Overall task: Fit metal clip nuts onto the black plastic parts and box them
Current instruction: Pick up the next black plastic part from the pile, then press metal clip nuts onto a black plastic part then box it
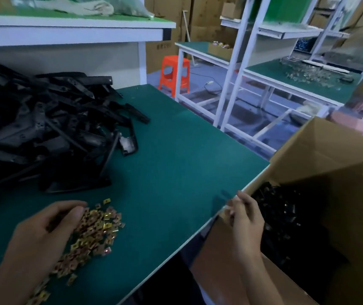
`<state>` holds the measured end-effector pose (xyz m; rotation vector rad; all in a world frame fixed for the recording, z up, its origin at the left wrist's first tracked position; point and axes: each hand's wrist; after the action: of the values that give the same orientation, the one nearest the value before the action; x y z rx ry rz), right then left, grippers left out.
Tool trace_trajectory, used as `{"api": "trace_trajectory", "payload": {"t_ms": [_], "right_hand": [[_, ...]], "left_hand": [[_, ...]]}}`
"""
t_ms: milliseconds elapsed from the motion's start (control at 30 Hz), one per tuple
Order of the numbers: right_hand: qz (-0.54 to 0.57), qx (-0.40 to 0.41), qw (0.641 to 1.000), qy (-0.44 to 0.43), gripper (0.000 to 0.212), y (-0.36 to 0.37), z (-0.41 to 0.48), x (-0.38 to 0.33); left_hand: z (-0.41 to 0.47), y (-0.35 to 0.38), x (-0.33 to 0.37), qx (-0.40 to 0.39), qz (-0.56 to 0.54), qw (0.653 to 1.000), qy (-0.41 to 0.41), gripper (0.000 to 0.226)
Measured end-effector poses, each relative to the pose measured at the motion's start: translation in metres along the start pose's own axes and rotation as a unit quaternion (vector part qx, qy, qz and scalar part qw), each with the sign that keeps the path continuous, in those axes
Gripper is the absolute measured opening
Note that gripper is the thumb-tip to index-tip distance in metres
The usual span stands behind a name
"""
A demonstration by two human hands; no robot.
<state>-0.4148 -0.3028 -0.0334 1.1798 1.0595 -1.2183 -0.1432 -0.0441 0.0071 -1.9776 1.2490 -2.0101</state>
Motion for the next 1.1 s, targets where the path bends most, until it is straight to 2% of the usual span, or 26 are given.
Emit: {"api": "trace_trajectory", "payload": {"t_ms": [67,133,200,333,433,467,500,533,567,700,767,833,900,933,1000,1033,1067,1100], "right_hand": [[-0.013,-0.099,0.993,-0.058,0.017,0.033,-0.021,-0.002],[-0.043,-0.211,0.971,-0.108,0.015,0.067,-0.041,-0.005],[-0.088,-0.313,0.932,-0.163,0.007,0.102,-0.052,-0.011],[-0.189,-0.486,0.810,-0.268,0.016,0.185,-0.056,-0.020],[-0.336,-0.544,0.690,-0.339,0.045,0.239,-0.054,-0.015],[-0.386,-0.552,0.650,-0.353,0.049,0.249,-0.054,-0.011],[-0.408,-0.558,0.625,-0.363,0.048,0.256,-0.054,-0.007],[-0.405,-0.565,0.619,-0.365,0.043,0.259,-0.054,-0.004],[-0.383,-0.576,0.629,-0.356,0.037,0.259,-0.055,-0.003],[-0.241,-0.590,0.713,-0.293,0.017,0.236,-0.054,-0.015],[-0.178,-0.590,0.737,-0.277,0.009,0.214,-0.052,-0.028],[-0.135,-0.591,0.728,-0.320,0.027,0.189,-0.056,-0.041],[-0.128,-0.596,0.703,-0.366,0.046,0.167,-0.064,-0.047],[-0.133,-0.597,0.693,-0.381,0.055,0.156,-0.069,-0.048],[-0.145,-0.580,0.695,-0.399,0.068,0.139,-0.077,-0.046],[-0.128,-0.566,0.714,-0.392,0.072,0.134,-0.081,-0.044],[-0.090,-0.553,0.748,-0.356,0.075,0.128,-0.084,-0.041],[-0.022,-0.545,0.796,-0.263,0.076,0.124,-0.087,-0.038]], "left_hand": [[-0.003,0.004,0.011,-0.014,-0.027,0.999,-0.009,0.014],[-0.004,0.003,0.018,-0.016,-0.037,0.999,-0.010,0.015],[-0.005,0.001,0.012,0.000,-0.026,1.000,-0.015,0.015],[-0.013,-0.005,-0.002,0.031,-0.024,0.999,-0.013,0.010],[-0.025,-0.012,-0.006,0.057,-0.030,0.998,-0.012,0.012],[-0.029,-0.015,-0.007,0.064,-0.030,0.997,-0.015,0.012],[-0.033,-0.018,-0.010,0.068,-0.029,0.997,-0.023,0.012],[-0.037,-0.023,-0.013,0.067,-0.030,0.997,-0.036,0.012],[-0.039,-0.027,-0.017,0.066,-0.032,0.996,-0.048,0.013],[-0.047,-0.042,-0.031,0.111,-0.036,0.991,-0.072,0.013],[-0.048,-0.046,-0.028,0.133,-0.076,0.985,-0.085,0.013],[-0.047,-0.049,-0.020,0.137,-0.163,0.970,-0.114,0.033],[-0.042,-0.050,-0.009,0.058,-0.296,0.942,-0.149,0.061],[-0.041,-0.049,-0.002,-0.007,-0.360,0.918,-0.165,0.065],[-0.040,-0.044,0.007,-0.091,-0.424,0.885,-0.166,0.049],[-0.039,-0.039,0.010,-0.092,-0.432,0.883,-0.160,0.036],[-0.039,-0.033,0.012,-0.072,-0.439,0.880,-0.163,0.029],[-0.038,-0.025,0.014,-0.047,-0.453,0.873,-0.174,0.030]]}}
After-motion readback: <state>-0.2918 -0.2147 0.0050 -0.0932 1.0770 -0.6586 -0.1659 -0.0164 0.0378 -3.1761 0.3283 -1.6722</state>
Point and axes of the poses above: each hand's wrist, its own z-axis towards the middle knuckle, its own y-axis out of the palm, x = y × z, and after that the axes turned 11 degrees about -y, right-handed
